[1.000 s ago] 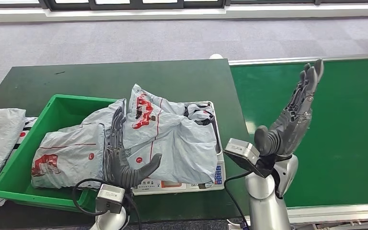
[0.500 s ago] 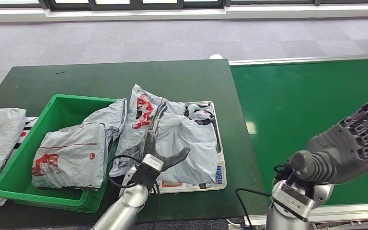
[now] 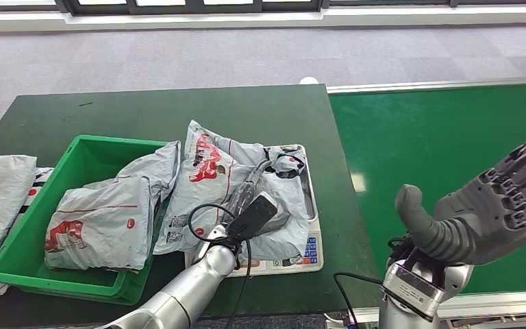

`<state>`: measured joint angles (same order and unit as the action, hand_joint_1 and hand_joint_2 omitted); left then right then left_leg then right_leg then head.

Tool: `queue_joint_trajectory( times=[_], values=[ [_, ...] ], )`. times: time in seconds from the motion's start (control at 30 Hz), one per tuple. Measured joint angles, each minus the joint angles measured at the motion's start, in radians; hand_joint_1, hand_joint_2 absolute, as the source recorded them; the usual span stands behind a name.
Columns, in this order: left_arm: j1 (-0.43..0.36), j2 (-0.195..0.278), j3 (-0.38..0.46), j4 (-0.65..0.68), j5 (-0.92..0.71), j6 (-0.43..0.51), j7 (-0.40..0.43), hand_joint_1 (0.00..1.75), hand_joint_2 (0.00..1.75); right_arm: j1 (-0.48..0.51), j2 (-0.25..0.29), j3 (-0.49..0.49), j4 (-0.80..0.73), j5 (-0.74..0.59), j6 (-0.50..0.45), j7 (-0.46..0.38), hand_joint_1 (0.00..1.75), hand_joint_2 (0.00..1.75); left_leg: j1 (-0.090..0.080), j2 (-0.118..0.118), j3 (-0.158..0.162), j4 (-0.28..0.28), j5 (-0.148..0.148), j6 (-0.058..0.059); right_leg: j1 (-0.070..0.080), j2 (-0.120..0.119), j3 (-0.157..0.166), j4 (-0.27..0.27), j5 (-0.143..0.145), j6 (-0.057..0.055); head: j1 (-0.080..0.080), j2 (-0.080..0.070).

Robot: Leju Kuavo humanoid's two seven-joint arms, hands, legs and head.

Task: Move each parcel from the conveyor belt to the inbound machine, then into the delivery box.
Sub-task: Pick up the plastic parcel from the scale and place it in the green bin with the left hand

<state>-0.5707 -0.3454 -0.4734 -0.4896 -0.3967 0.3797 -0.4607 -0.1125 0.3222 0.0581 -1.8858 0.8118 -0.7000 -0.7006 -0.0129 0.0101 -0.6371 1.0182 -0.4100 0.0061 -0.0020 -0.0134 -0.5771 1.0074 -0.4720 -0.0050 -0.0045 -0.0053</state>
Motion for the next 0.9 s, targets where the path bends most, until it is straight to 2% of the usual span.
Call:
queue_joint_trajectory(
  times=[0.13,0.4,0.43,0.53,0.57,0.9],
  values=[
    [-0.021,0.000,-0.005,0.056,-0.106,0.075,0.105,0.00,1.75,0.002,-0.001,0.006,0.002,0.019,0.000,0.022,0.00,1.75,0.000,0.000,0.000,0.000,0.000,0.000,0.000,0.000,0.000,0.000,0.000,0.000,0.000,0.000],
    [-0.042,0.000,-0.022,0.090,-0.216,0.132,0.192,0.03,1.75,0.006,-0.001,0.017,0.012,0.027,0.000,0.026,0.00,1.75,0.000,0.000,0.000,0.000,0.000,0.000,0.000,0.000,0.001,0.000,0.000,0.000,0.000,0.000],
    [-0.043,0.000,-0.024,0.090,-0.231,0.137,0.201,0.18,1.75,0.007,-0.002,0.018,0.014,0.027,0.000,0.025,0.00,1.75,0.000,0.000,0.000,0.000,0.000,0.000,0.000,0.000,0.001,0.000,0.000,0.000,0.000,0.000],
    [-0.044,0.000,-0.027,0.093,-0.253,0.143,0.210,1.46,1.75,0.007,-0.002,0.019,0.019,0.026,0.000,0.025,0.00,1.75,0.000,0.000,0.000,0.000,0.000,0.000,0.000,0.000,0.001,0.000,0.000,0.000,0.000,0.000],
    [-0.044,0.000,-0.028,0.094,-0.257,0.143,0.211,1.75,1.75,0.007,-0.002,0.019,0.021,0.026,0.000,0.025,0.00,1.75,0.000,0.000,0.000,0.000,0.000,0.000,0.000,0.000,0.001,0.000,0.000,0.000,0.000,0.000],
    [-0.040,0.000,-0.028,0.098,-0.322,0.137,0.212,1.75,1.75,0.008,-0.002,0.020,0.033,0.027,0.000,0.028,0.00,1.75,0.000,0.000,0.000,0.000,0.000,0.000,0.000,0.000,0.001,0.000,0.000,0.000,0.000,0.000]
  ],
)
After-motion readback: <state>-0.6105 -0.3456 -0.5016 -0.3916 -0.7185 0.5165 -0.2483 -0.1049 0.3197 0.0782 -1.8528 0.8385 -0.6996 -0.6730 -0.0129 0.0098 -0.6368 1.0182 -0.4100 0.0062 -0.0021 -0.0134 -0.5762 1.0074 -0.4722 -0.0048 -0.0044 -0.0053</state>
